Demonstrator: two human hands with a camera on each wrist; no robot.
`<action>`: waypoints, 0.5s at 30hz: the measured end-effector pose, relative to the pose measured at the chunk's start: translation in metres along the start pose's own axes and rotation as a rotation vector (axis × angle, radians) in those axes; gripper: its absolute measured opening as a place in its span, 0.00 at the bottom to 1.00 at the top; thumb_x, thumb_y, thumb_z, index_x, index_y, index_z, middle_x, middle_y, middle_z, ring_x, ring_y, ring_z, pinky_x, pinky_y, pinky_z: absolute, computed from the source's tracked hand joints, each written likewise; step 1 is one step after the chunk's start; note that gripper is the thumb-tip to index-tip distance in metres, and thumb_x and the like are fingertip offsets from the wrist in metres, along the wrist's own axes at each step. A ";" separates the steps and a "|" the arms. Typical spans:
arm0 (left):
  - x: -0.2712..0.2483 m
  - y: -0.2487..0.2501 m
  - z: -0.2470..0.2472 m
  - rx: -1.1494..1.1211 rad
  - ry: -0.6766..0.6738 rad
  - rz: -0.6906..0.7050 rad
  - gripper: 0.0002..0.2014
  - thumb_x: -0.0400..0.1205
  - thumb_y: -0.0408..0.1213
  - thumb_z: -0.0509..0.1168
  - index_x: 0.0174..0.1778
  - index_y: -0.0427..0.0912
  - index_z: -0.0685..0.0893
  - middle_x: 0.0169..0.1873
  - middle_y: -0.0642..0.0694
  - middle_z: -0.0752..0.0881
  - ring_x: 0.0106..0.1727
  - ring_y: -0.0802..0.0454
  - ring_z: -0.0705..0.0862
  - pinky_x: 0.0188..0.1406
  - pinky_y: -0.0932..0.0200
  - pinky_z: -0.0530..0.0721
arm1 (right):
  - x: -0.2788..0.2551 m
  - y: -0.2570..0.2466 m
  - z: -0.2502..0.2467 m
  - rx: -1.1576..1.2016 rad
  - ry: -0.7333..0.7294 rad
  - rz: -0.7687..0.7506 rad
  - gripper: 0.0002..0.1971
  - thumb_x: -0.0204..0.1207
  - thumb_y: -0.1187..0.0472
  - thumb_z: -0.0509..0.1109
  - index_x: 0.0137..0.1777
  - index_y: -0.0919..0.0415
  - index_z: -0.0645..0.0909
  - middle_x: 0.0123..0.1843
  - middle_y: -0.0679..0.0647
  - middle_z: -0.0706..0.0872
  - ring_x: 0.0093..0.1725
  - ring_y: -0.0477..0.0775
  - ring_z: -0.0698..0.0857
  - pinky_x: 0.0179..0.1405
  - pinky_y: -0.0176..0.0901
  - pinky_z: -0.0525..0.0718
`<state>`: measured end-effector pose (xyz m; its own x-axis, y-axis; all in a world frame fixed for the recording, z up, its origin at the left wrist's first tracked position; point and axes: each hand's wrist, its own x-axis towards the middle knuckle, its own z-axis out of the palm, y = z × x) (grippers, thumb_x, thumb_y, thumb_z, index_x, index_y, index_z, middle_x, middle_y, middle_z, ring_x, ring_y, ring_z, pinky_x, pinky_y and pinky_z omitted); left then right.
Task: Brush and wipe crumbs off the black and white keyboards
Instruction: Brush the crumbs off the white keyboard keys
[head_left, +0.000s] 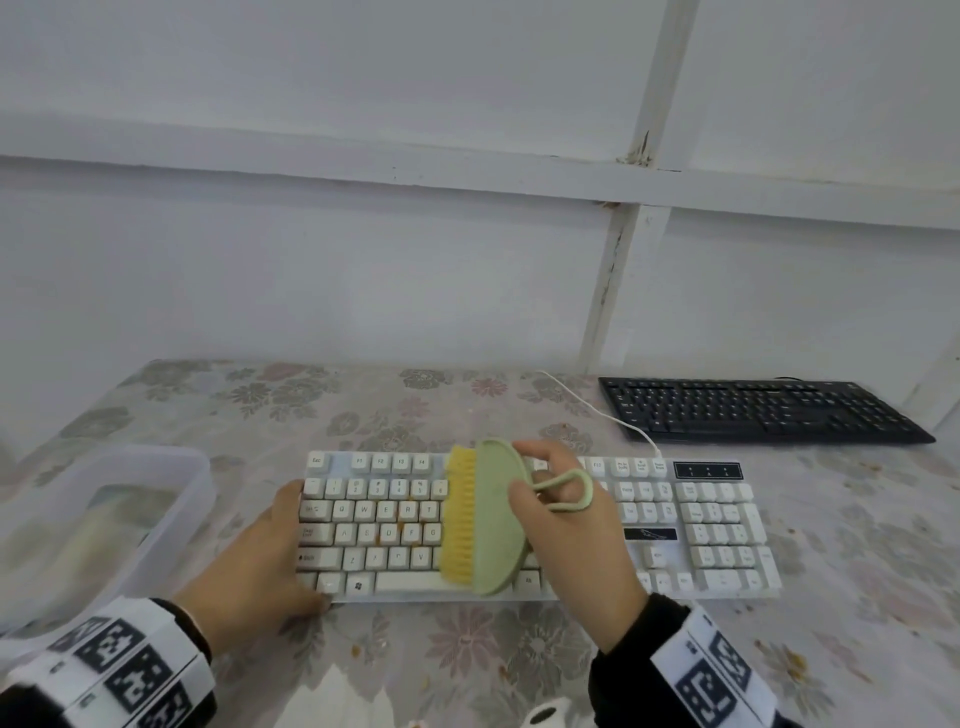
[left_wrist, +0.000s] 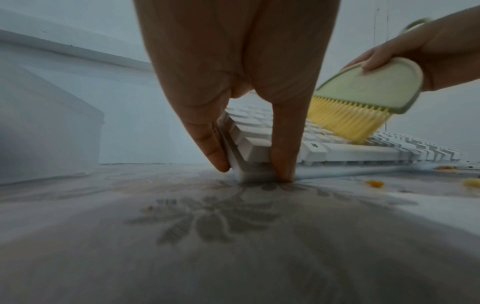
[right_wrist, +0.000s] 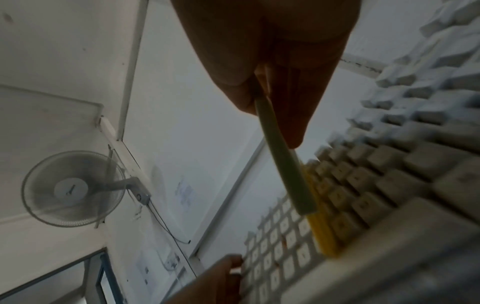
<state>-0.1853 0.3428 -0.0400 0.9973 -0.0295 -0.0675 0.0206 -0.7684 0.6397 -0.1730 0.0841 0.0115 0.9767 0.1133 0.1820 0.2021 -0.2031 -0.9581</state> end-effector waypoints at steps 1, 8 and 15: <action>0.000 0.000 0.000 0.001 0.001 -0.002 0.46 0.63 0.39 0.78 0.72 0.51 0.57 0.58 0.59 0.77 0.54 0.64 0.79 0.43 0.74 0.77 | -0.004 0.003 0.001 0.008 -0.018 0.013 0.14 0.78 0.70 0.64 0.50 0.48 0.82 0.27 0.45 0.82 0.26 0.45 0.74 0.25 0.36 0.73; 0.000 0.001 0.000 0.005 0.006 -0.001 0.45 0.63 0.39 0.78 0.71 0.51 0.58 0.56 0.61 0.77 0.53 0.66 0.79 0.40 0.76 0.78 | -0.017 0.010 -0.011 -0.024 -0.178 0.124 0.11 0.70 0.63 0.66 0.42 0.44 0.84 0.32 0.58 0.78 0.32 0.53 0.72 0.31 0.45 0.70; -0.001 0.004 -0.001 0.009 -0.008 -0.011 0.45 0.64 0.38 0.77 0.71 0.51 0.57 0.57 0.60 0.76 0.54 0.64 0.79 0.42 0.73 0.78 | 0.007 -0.009 -0.022 0.041 0.017 -0.009 0.14 0.78 0.67 0.65 0.51 0.44 0.83 0.38 0.65 0.85 0.35 0.62 0.80 0.32 0.53 0.80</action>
<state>-0.1865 0.3407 -0.0362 0.9964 -0.0260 -0.0805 0.0309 -0.7745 0.6318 -0.1666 0.0655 0.0258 0.9761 0.0983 0.1940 0.2080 -0.1616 -0.9647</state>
